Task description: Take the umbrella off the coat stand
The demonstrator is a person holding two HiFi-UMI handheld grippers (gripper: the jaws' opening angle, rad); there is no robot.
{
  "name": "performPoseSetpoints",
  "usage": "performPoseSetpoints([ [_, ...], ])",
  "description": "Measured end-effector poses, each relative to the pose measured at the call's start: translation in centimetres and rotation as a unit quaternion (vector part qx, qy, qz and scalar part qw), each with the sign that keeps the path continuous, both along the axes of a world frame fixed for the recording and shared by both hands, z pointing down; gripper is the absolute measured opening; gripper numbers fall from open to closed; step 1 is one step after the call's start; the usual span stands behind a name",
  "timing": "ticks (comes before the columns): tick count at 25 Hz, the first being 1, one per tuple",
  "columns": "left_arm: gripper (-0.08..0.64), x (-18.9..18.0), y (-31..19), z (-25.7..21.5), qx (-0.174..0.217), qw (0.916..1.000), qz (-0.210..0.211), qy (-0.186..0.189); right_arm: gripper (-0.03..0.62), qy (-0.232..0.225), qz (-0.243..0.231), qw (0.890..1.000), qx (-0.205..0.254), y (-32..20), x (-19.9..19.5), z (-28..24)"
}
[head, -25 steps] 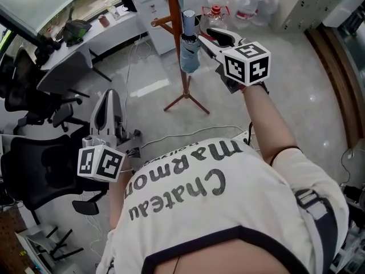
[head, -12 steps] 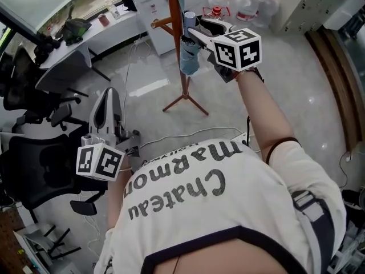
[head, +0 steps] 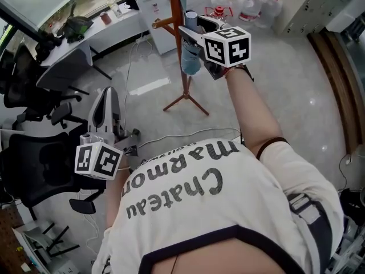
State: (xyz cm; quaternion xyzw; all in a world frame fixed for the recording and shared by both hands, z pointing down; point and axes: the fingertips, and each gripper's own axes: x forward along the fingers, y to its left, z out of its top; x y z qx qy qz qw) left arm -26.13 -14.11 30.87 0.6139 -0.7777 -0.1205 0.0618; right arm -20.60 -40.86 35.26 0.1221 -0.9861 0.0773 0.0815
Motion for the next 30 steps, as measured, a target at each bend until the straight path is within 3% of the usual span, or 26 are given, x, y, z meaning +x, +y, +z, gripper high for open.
performPoseSetpoints([
  [6,0.011,0.1,-0.4,0.3,-0.005,1.0000,0.006,0.001,0.253,0.006,0.007,1.000,-0.012,-0.4,-0.9,1.0],
  [9,0.011,-0.2,-0.4,0.4,-0.005,1.0000,0.004,0.002,0.253,-0.008,0.013,0.999,-0.034,-0.8,-1.0,1.2],
  [12,0.011,-0.5,-0.3,0.6,-0.005,1.0000,0.002,0.008,0.253,0.009,0.025,0.998,-0.055,-1.1,-1.2,2.6],
  [17,0.011,-0.7,-0.3,0.8,-0.007,0.9999,0.003,0.008,0.189,0.017,0.042,0.998,-0.049,-1.4,-1.1,3.7],
  [22,0.011,-1.0,0.0,0.5,-0.007,1.0000,0.002,0.004,0.178,0.029,0.050,0.998,-0.028,-1.2,-1.0,3.3],
  [30,0.011,-2.2,0.3,0.2,-0.012,0.9999,0.004,0.004,0.175,0.024,0.058,0.997,-0.038,-1.3,-1.0,3.5],
])
